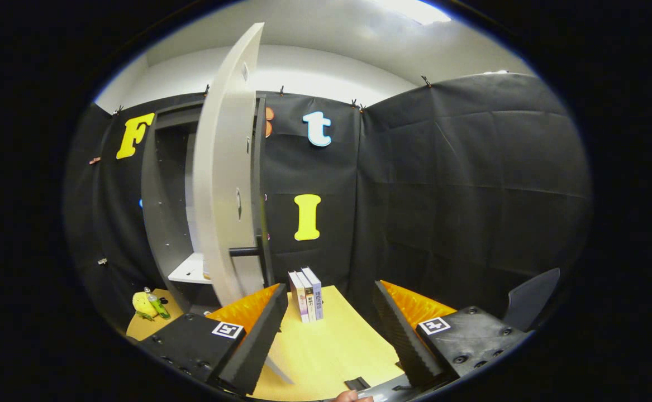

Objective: Open the shoe cabinet door, grab the shoes and put them into the shoe cabinet, then close the shoe cabinet door.

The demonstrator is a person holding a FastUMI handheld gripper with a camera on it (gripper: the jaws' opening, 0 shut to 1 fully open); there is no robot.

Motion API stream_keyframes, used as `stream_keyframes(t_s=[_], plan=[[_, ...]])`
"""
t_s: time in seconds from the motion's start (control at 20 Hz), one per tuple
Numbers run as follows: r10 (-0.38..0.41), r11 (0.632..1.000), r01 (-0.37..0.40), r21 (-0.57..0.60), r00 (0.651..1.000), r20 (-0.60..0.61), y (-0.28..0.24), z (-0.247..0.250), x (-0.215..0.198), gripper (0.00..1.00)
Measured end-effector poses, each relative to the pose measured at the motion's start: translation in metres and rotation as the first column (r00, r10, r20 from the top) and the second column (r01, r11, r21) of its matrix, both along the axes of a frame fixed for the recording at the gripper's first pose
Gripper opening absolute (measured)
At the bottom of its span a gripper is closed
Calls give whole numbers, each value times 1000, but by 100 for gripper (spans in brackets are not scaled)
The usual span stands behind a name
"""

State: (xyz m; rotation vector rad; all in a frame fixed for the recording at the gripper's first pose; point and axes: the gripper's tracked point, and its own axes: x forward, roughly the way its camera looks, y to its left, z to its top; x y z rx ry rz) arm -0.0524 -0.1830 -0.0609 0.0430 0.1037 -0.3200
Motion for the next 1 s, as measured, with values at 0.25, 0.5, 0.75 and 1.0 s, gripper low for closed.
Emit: stream_keyframes(t_s=[0.25, 0.5, 0.75, 1.0], plan=[[32, 999, -31, 33, 999, -11, 2, -6, 24, 98], [59, 997, -58, 52, 998, -13, 17, -8, 24, 97], [81, 995, -79, 66, 997, -21, 41, -6, 23, 98], [139, 986, -137, 95, 990, -19, 83, -5, 27, 98]])
